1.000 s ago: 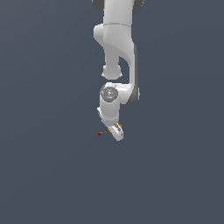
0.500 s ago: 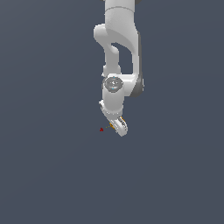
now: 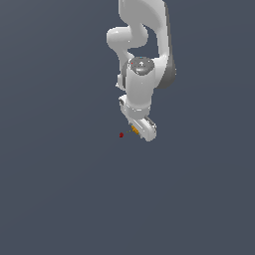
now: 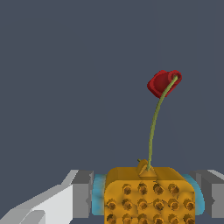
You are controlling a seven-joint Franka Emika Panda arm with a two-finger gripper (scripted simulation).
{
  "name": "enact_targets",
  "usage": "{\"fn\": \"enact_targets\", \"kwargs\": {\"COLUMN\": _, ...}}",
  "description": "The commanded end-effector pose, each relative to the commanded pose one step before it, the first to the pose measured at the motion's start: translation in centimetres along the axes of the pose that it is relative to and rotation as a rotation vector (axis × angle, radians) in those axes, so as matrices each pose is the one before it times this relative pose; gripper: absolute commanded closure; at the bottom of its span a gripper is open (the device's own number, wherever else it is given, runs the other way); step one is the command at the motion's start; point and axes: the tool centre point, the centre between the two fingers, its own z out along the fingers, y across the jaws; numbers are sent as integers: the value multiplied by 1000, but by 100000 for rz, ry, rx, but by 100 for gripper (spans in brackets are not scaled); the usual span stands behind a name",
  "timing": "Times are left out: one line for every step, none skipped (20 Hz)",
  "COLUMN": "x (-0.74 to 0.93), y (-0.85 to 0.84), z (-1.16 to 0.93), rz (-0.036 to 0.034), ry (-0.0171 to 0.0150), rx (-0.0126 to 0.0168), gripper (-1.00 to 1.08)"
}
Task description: Pick up the object and move it to a goal position.
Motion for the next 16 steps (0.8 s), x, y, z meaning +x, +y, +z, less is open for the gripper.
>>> {"fn": "enact_targets", "kwargs": {"x": -759, "y": -191, "z": -2303, "rz": 73, "ry": 102, "rx": -71, "gripper": 108}}
{"fn": "enact_targets", "kwargs": {"x": -263, "y": -92, "z": -810, "rz": 0, "ry": 0, "rx": 0, "gripper": 108}}
{"fn": "enact_targets", "kwargs": {"x": -247, "y": -92, "z": -767, "rz": 0, "ry": 0, "rx": 0, "gripper": 108}}
{"fn": "enact_targets", "kwargs": {"x": -249, "y": -99, "z": -718, "rz": -13, "ry": 59, "rx": -33, "gripper": 108}}
{"fn": "enact_targets", "kwargs": {"x": -212, "y": -84, "z": -665, "rz": 0, "ry": 0, "rx": 0, "gripper": 108}}
{"fn": "enact_targets", "kwargs": {"x": -193, "y": -78, "z": -606, "rz": 0, "ry": 0, "rx": 0, "gripper": 108}}
{"fn": "enact_targets", "kwargs": {"x": -172, "y": -72, "z": -544, "rz": 0, "ry": 0, "rx": 0, "gripper": 108}}
{"fn": "enact_targets", "kwargs": {"x": -152, "y": -67, "z": -481, "rz": 0, "ry": 0, "rx": 0, "gripper": 108}}
{"fn": "enact_targets", "kwargs": {"x": -132, "y": -62, "z": -419, "rz": 0, "ry": 0, "rx": 0, "gripper": 108}}
{"fn": "enact_targets", "kwargs": {"x": -112, "y": -59, "z": -357, "rz": 0, "ry": 0, "rx": 0, "gripper": 108}}
{"fn": "enact_targets", "kwargs": {"x": -122, "y": -70, "z": -295, "rz": -67, "ry": -17, "rx": 8, "gripper": 108}}
{"fn": "enact_targets", "kwargs": {"x": -72, "y": -52, "z": -235, "rz": 0, "ry": 0, "rx": 0, "gripper": 108}}
{"fn": "enact_targets", "kwargs": {"x": -53, "y": -48, "z": -176, "rz": 0, "ry": 0, "rx": 0, "gripper": 108}}
{"fn": "enact_targets", "kwargs": {"x": -39, "y": -45, "z": -116, "rz": -34, "ry": -55, "rx": 22, "gripper": 108}}
{"fn": "enact_targets", "kwargs": {"x": -19, "y": -30, "z": -66, "rz": 0, "ry": 0, "rx": 0, "gripper": 108}}
{"fn": "enact_targets", "kwargs": {"x": -6, "y": -11, "z": -20, "rz": 0, "ry": 0, "rx": 0, "gripper": 108}}
